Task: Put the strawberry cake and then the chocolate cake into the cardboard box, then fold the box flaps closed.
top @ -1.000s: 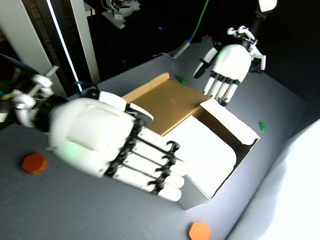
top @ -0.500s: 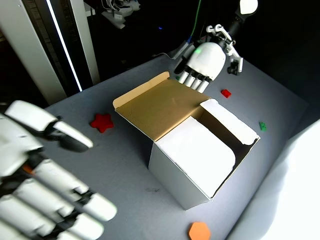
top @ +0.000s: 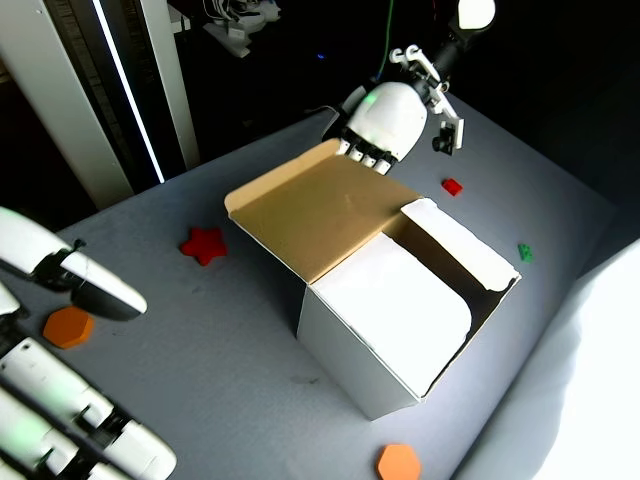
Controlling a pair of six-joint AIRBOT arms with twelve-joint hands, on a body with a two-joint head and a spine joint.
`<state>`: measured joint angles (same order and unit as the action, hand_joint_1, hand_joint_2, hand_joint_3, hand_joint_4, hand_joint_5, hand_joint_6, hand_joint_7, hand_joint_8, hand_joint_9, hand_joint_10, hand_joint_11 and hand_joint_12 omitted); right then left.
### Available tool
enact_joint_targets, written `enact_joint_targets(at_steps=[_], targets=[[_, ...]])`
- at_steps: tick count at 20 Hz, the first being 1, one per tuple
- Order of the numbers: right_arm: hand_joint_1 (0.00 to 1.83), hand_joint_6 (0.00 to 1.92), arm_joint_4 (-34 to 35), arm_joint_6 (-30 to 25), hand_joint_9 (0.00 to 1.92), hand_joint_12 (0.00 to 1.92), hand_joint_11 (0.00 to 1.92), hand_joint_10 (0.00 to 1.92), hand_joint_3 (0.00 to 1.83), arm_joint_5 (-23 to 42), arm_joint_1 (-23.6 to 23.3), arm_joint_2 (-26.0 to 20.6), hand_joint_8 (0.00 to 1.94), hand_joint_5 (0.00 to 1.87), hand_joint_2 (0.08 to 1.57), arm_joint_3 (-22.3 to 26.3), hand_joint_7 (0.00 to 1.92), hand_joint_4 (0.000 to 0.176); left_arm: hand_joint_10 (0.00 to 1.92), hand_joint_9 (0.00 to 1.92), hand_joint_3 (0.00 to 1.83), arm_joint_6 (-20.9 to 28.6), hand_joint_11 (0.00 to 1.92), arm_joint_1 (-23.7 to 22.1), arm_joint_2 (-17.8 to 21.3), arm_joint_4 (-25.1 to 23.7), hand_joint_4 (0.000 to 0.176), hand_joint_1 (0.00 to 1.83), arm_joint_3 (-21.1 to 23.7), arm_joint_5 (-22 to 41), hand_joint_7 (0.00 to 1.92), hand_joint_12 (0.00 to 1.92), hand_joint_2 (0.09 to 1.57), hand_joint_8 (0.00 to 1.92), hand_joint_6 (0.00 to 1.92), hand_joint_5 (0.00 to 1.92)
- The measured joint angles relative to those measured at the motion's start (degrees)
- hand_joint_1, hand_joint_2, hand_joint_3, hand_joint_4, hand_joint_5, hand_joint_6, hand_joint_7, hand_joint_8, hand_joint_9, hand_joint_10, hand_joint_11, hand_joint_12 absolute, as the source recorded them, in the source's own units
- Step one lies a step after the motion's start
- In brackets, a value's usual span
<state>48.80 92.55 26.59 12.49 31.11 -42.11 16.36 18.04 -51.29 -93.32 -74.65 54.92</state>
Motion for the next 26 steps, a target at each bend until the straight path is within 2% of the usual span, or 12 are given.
enact_joint_targets(at_steps=[2, 4, 7, 9, 10, 12, 19, 20, 23, 26], targets=[[0.00, 0.01, -0.37, 0.02, 0.07, 0.00, 0.00, 0.01, 0.00, -0.24, -0.02, 0.09, 0.01, 0.07, 1.32, 0.11, 0.13, 0.000, 0.00, 0.23, 0.00, 3.15, 0.00, -4.26, 0.83, -0.48, 0.001, 0.15, -1.31, -0.07, 0.22, 0.78, 1.33, 0.00, 0.00, 0.20], [0.00, 0.01, -0.09, 0.04, 0.09, 0.00, 0.00, 0.02, 0.00, 0.15, -0.02, 0.04, 0.02, 0.08, 1.32, 0.04, 0.15, 0.000, 0.01, 0.26, 0.00, 5.60, 0.00, -8.94, 1.36, -3.50, 0.000, 0.13, -1.88, 0.63, 0.25, 0.81, 1.32, 0.01, 0.00, 0.19], [0.00, 0.01, -0.13, 0.04, 0.10, 0.00, 0.00, 0.02, 0.00, 0.13, -0.02, 0.09, 0.02, 0.08, 1.32, 0.07, 0.15, 0.000, 0.00, 0.25, 0.00, 8.61, 0.00, -16.74, 1.36, -5.57, 0.000, 0.15, -3.56, 3.87, 0.24, 0.80, 1.32, 0.00, 0.00, 0.18], [0.00, 0.02, -0.28, 0.07, 0.09, 0.00, 0.00, 0.02, 0.00, 0.17, -0.04, 0.11, 0.01, 0.10, 1.31, 0.04, 0.14, 0.000, 0.00, 0.25, 0.00, 9.22, 0.00, -19.96, -0.37, -7.13, 0.000, 0.13, -6.16, 4.09, 0.23, 0.81, 1.32, 0.00, 0.00, 0.18], [0.00, 0.01, -0.44, 0.13, 0.08, 0.00, 0.00, 0.01, 0.00, 0.15, -0.04, 0.31, 0.01, 0.10, 1.32, 0.04, 0.13, 0.000, 0.00, 0.24, 0.00, 9.42, 0.00, -21.03, -2.01, -8.15, 0.006, 0.11, -8.26, 4.17, 0.22, 0.81, 1.32, 0.00, 0.01, 0.20], [0.00, 0.01, -0.46, 0.13, 0.09, 0.00, 0.01, 0.01, 0.00, 0.00, -0.11, 0.59, 0.01, 0.10, 1.31, 0.07, 0.14, 0.000, 0.00, 0.25, 0.00, 9.49, 0.00, -22.36, -5.38, -9.25, 0.003, 0.12, -12.00, 4.15, 0.23, 0.81, 1.32, 0.00, 0.01, 0.21], [0.00, 0.00, -0.55, 0.15, 0.08, 0.00, 0.00, 0.01, 0.00, -0.17, -0.15, 0.76, 0.00, 0.07, 1.33, 0.07, 0.12, 0.000, 0.00, 0.27, 0.00, 9.53, 0.00, -23.41, -18.95, -8.96, 0.000, 0.12, -28.96, 4.72, 0.23, 0.80, 1.32, 0.00, 0.00, 0.21], [0.00, 0.00, -0.52, 0.17, 0.09, 0.00, 0.00, 0.01, 0.00, -0.52, -0.15, 0.83, 0.01, 0.06, 1.33, 0.07, 0.13, 0.000, 0.00, 0.27, 0.00, 9.40, 0.00, -22.75, -21.68, -8.44, 0.000, 0.05, -32.44, 4.66, 0.22, 0.80, 1.33, 0.00, 0.00, 0.17], [0.00, 0.00, -0.52, 0.17, 0.08, 0.00, 0.00, 0.01, 0.00, -0.70, -0.15, 0.94, 0.00, 0.04, 1.33, 0.07, 0.11, 0.000, 0.00, 0.28, 0.00, 9.46, 0.00, -20.48, -24.24, -9.16, 0.000, 0.08, -35.21, 4.81, 0.24, 0.80, 1.32, 0.01, 0.01, 0.18], [0.00, 0.01, -0.50, 0.24, 0.09, 0.01, 0.01, 0.01, 0.00, -0.76, -0.15, 0.94, 0.00, 0.06, 1.33, 0.04, 0.10, 0.000, 0.00, 0.25, 0.00, 9.42, 0.00, -16.98, -24.30, -9.29, 0.000, 0.12, -34.32, 4.74, 0.22, 0.81, 1.31, 0.00, 0.01, 0.19]])
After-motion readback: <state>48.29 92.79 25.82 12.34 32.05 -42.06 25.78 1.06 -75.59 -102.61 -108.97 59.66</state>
